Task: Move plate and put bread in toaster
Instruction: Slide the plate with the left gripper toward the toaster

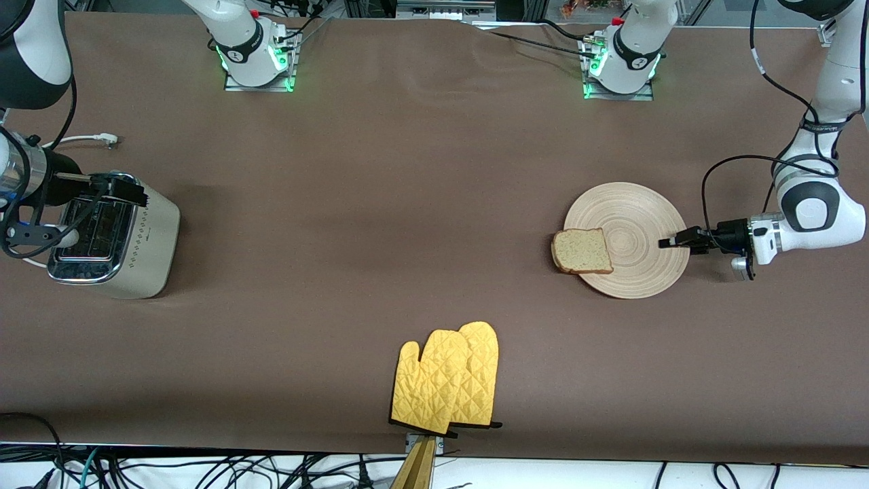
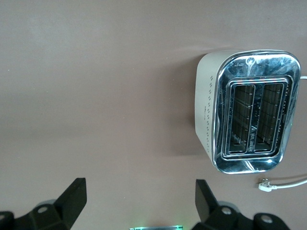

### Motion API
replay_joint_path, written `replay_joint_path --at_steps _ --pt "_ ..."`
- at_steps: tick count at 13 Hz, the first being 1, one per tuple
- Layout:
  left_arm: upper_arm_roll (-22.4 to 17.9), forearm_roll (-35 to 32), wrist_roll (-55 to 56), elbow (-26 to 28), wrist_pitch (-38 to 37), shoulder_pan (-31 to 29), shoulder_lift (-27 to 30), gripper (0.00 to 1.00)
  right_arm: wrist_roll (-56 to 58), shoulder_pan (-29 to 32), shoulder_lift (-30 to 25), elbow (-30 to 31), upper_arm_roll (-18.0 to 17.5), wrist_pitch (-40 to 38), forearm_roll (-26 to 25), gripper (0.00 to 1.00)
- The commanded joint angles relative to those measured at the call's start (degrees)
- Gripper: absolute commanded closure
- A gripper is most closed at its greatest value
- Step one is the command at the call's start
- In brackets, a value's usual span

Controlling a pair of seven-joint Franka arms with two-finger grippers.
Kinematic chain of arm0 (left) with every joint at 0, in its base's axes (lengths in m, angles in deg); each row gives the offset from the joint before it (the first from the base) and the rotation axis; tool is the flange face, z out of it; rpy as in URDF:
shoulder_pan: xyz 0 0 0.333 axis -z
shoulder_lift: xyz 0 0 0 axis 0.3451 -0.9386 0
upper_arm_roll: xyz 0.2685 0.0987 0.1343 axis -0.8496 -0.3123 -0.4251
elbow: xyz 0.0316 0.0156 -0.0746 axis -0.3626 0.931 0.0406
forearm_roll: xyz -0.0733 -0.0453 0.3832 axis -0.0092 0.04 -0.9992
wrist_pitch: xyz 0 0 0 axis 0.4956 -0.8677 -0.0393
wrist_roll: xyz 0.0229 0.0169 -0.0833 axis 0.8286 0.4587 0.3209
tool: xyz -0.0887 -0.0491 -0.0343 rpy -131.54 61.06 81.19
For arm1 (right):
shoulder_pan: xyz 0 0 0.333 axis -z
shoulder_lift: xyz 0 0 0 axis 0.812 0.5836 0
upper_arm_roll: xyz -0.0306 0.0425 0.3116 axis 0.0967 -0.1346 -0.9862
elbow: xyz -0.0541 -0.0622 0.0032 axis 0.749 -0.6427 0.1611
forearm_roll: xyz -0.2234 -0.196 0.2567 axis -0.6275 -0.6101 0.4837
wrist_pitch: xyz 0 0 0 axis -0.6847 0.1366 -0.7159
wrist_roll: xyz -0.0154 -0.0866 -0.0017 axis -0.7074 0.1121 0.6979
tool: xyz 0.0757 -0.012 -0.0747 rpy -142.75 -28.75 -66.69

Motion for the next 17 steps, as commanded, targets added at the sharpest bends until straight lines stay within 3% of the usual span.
replay_joint_path --at_steps 1,9,15,17 --pt "0.11 4.59 -0.24 0.04 -2.41 0.51 0.23 1.00 0.34 0.41 -0.11 -0.05 -0.13 0.02 0.87 0.00" --pt "4.15 11.89 -0.06 0.04 -3.74 5.24 0.23 1.00 0.34 0.50 -0.11 -0.05 -0.13 0.11 0.79 0.00" --pt "4.25 25.32 -0.41 -0.75 -2.86 19.73 -0.11 1.00 0.34 0.50 -0.11 -0.05 -0.13 0.19 0.79 0.00" --pt "4.07 32.34 0.03 -0.93 0.46 26.06 -0.47 1.00 0.42 0.50 -0.11 -0.05 -0.13 0.19 0.79 0.00"
